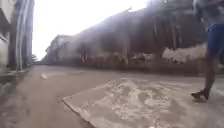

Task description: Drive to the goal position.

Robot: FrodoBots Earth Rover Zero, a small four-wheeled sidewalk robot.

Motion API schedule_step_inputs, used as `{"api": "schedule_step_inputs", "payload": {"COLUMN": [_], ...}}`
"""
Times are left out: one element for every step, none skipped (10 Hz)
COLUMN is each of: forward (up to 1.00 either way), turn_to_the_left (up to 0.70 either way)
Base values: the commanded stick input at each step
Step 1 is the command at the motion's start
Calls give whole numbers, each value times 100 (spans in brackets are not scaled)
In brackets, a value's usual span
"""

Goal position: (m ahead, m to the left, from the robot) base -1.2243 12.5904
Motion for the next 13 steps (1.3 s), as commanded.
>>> {"api": "schedule_step_inputs", "payload": {"forward": [70,67,46,0,0,0,0,0,0,8,48,65,70], "turn_to_the_left": [0,0,2,6,6,6,15,57,69,64,38,32,35]}}
